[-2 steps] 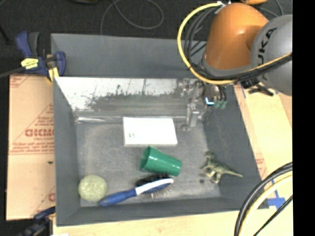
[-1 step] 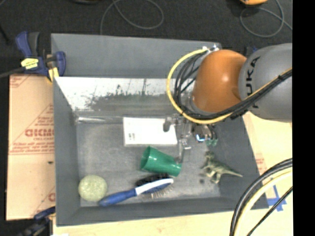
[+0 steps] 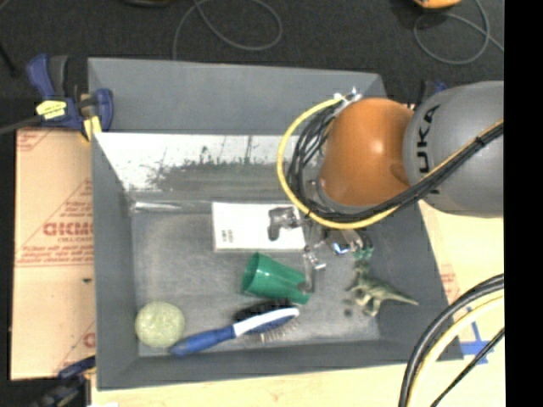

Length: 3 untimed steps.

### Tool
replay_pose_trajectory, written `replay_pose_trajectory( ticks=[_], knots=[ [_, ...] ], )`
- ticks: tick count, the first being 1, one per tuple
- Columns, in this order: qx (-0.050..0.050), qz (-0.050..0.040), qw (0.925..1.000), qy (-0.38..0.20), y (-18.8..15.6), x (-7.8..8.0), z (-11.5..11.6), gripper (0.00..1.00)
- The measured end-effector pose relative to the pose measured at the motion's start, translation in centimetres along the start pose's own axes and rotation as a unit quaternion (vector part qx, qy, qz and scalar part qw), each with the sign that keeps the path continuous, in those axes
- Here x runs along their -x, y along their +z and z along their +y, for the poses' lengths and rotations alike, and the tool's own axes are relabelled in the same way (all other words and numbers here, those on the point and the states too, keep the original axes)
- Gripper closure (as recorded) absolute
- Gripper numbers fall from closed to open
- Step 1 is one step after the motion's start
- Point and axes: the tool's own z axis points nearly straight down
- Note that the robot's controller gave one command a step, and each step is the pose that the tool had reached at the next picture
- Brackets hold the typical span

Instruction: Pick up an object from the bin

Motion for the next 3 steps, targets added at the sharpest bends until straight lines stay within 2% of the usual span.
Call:
replay_pose_trajectory(
  ticks=[1, 2, 3],
  knots=[
    [0.0, -0.0016, 0.9942, 0.107, 0.1, -1.5, 0.9, 0.0],
    [-0.001, -0.0034, 0.9947, 0.103, 5.6, -1.5, 1.1, 0.0],
    [0.0, -0.002, 0.9887, 0.15, 8.2, -1.0, 0.4, 1.0]
  ],
)
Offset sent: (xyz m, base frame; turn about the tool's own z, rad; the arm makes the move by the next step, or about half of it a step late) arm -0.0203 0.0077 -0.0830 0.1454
